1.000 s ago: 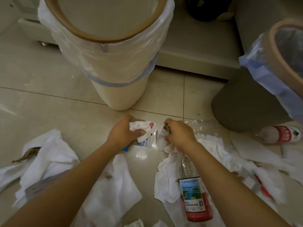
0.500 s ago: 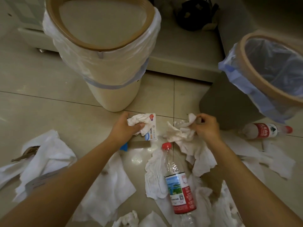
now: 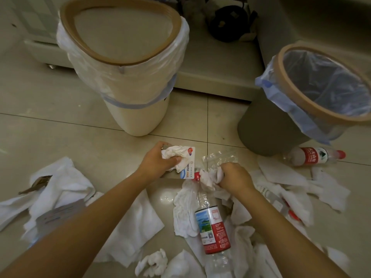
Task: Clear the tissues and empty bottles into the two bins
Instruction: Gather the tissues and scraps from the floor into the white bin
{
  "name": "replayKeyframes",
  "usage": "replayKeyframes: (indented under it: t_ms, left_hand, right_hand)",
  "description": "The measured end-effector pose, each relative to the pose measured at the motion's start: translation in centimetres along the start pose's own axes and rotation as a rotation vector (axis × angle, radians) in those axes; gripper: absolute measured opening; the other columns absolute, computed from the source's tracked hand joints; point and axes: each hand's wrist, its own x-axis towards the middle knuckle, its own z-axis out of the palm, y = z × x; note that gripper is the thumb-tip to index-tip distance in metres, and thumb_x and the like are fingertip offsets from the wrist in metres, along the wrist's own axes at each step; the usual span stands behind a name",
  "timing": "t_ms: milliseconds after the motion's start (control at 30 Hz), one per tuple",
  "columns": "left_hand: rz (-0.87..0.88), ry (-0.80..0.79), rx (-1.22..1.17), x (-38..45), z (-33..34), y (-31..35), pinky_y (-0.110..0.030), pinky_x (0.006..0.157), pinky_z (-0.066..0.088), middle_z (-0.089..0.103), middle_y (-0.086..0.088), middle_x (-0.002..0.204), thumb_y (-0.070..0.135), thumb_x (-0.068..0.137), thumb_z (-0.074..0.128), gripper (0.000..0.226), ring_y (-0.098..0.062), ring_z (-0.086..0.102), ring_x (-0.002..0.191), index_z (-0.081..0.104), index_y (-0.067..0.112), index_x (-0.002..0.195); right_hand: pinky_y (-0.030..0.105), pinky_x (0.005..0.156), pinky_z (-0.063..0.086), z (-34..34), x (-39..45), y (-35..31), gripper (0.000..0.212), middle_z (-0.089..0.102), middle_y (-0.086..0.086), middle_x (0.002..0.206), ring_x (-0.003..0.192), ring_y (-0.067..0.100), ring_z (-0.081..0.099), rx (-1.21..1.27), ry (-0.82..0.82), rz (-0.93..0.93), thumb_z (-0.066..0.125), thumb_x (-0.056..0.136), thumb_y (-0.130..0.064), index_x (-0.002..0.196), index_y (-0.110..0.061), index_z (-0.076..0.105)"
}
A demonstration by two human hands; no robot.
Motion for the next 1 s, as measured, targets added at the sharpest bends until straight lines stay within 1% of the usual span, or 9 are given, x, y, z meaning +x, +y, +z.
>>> replayKeyframes:
  t_ms: [67,167,233,367,467,667,800,900,1000]
  left_hand:
    - [0.014,0.001,0.000,-0.5,-0.5,0.5,-0.032,0.056,0.053,0.066,0.000,0.092,0.024,0.080,0.074,0.039,-0.019,0.065,0.078,0.051,0.024,0.112]
    - [0.010,0.034,0.023,-1.4,-1.6,1.7,-0.042,0.077,0.057,0.062,0.004,0.094,0.024,0.085,0.065,0.041,-0.019,0.064,0.085,0.047,0.028,0.121]
    - [0.018,0.063,0.079,-2.0,-2.6,3.0,-0.044,0.082,0.055,0.059,0.012,0.092,0.027,0.086,0.058,0.041,-0.015,0.061,0.087,0.044,0.031,0.124]
    - [0.091,0.142,0.132,-3.7,-5.3,6.7,-0.044,0.077,0.057,0.058,0.011,0.088,0.027,0.086,0.057,0.037,-0.015,0.062,0.083,0.044,0.033,0.120]
    - [0.203,0.202,0.114,-4.8,-7.4,9.5,-0.044,0.070,0.058,0.064,0.006,0.083,0.024,0.085,0.062,0.034,-0.016,0.065,0.078,0.049,0.030,0.115]
    - [0.346,0.359,0.068,-6.9,-11.9,15.0,-0.022,0.060,0.054,0.062,0.015,0.090,0.023,0.080,0.070,0.034,-0.002,0.062,0.080,0.054,0.032,0.109]
    - [0.397,0.466,-0.004,-7.3,-14.2,18.0,-0.018,0.064,0.052,0.058,0.018,0.091,0.025,0.079,0.073,0.037,0.000,0.058,0.083,0.053,0.032,0.110]
    - [0.433,0.551,-0.034,-6.3,-15.8,19.9,-0.025,0.073,0.054,0.056,0.013,0.099,0.027,0.080,0.073,0.039,-0.007,0.058,0.091,0.050,0.031,0.111]
    - [0.378,0.608,-0.063,-4.3,-17.2,21.1,-0.021,0.066,0.048,0.057,0.005,0.106,0.025,0.079,0.074,0.039,-0.013,0.057,0.092,0.049,0.028,0.110]
  right_hand:
    - [0.028,0.065,0.049,-1.0,-0.2,-0.6,0.013,0.067,0.004,0.080,0.076,0.020,0.063,0.021,0.004,-0.004,0.061,0.080,-0.024,0.079,-0.014,0.069]
    - [0.030,0.070,0.051,-3.4,-0.3,-1.5,0.012,0.068,0.004,0.080,0.079,0.020,0.065,0.144,0.007,-0.010,0.064,0.082,-0.021,0.080,-0.012,0.070]
    - [0.027,0.064,0.047,-5.6,-0.9,-2.4,0.007,0.065,-0.003,0.073,0.074,0.016,0.064,0.274,0.080,-0.049,0.068,0.081,-0.020,0.075,-0.016,0.070]
    - [0.039,0.071,0.056,-11.0,-2.7,-5.2,0.006,0.068,0.002,0.073,0.074,0.019,0.066,0.530,0.232,-0.142,0.075,0.074,-0.012,0.079,-0.012,0.073]
    - [0.038,0.072,0.057,-14.3,-3.6,-7.3,0.009,0.069,0.002,0.078,0.076,0.016,0.065,0.728,0.275,-0.208,0.076,0.074,-0.008,0.081,-0.013,0.072]
    - [0.032,0.071,0.056,-20.8,-4.8,-11.9,0.007,0.067,0.000,0.082,0.080,0.016,0.065,0.864,0.417,-0.405,0.075,0.079,-0.014,0.084,-0.016,0.070]
    - [0.033,0.074,0.057,-24.2,-4.4,-14.9,0.006,0.068,-0.001,0.086,0.083,0.014,0.065,0.907,0.520,-0.499,0.074,0.080,-0.018,0.084,-0.019,0.069]
    - [0.034,0.073,0.059,-26.1,-3.1,-17.7,0.008,0.069,-0.001,0.087,0.084,0.013,0.066,0.980,0.584,-0.513,0.075,0.079,-0.019,0.086,-0.017,0.072]
    - [0.030,0.073,0.058,-27.2,-1.2,-20.3,0.008,0.069,-0.003,0.087,0.084,0.010,0.065,0.993,0.644,-0.516,0.074,0.080,-0.019,0.088,-0.019,0.072]
